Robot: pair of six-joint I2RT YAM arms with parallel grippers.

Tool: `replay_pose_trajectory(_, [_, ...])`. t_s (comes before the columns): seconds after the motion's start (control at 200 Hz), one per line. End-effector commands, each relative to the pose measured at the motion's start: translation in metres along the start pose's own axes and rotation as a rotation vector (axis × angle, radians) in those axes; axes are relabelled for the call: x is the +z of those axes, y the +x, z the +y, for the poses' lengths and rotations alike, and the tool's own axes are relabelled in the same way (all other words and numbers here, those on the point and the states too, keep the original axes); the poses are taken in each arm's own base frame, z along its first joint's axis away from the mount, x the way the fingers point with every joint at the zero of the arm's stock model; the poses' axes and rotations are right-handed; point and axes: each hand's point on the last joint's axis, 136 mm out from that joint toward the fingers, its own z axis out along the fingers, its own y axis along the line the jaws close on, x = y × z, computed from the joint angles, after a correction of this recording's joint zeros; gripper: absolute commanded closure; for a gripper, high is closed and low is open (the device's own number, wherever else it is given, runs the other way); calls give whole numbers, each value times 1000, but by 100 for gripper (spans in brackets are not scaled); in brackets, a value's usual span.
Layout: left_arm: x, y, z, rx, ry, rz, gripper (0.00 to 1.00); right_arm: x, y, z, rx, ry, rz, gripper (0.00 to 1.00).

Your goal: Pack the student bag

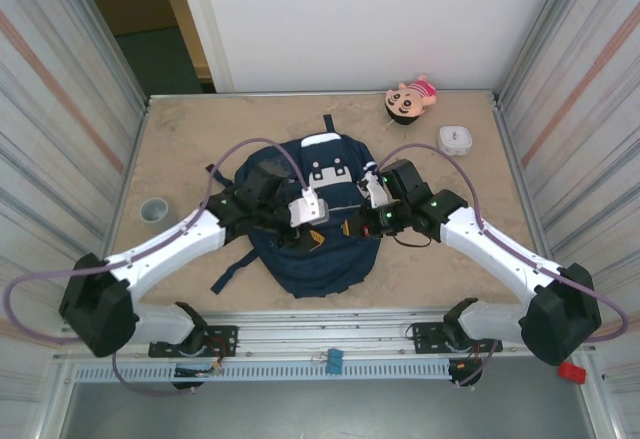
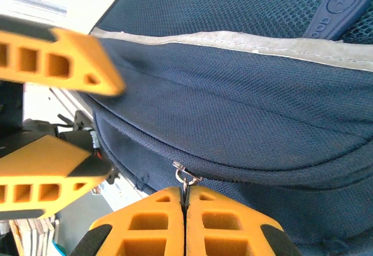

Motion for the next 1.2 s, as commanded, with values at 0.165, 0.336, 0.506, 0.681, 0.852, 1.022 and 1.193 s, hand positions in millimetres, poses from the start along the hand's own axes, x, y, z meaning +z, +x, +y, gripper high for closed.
replay_pose_trajectory(0.165, [3,-4,9,66,-33,-14,94,-13,-6,-5,-5,-12,-16,100])
replay_pose_trajectory(0.336, [-24,19,8,74,-48,-28,99,-28,-18,-36,49,-23,-59,100])
replay_pose_trajectory(0.506, [-44,45,9,80,-58,1,95,-30,-29,-39,30,-32,-53,100])
replay_pose_trajectory(0.681, [-51,32,9,61,-46,-38,72,-20,-27,-8,-54,-77,-10,100])
replay_pose_trajectory(0.852, [-36,-5,7,57,-81,-11,53,-16,-21,7,-86,-80,3,100])
replay_pose_trajectory(1.022, [-10,-27,6,99,-106,-21,51,-15,-18,10,-90,-85,2,100])
replay_pose_trajectory(1.193, [11,-18,20,44,-121,32,67,-17,-19,12,-96,-87,-4,100])
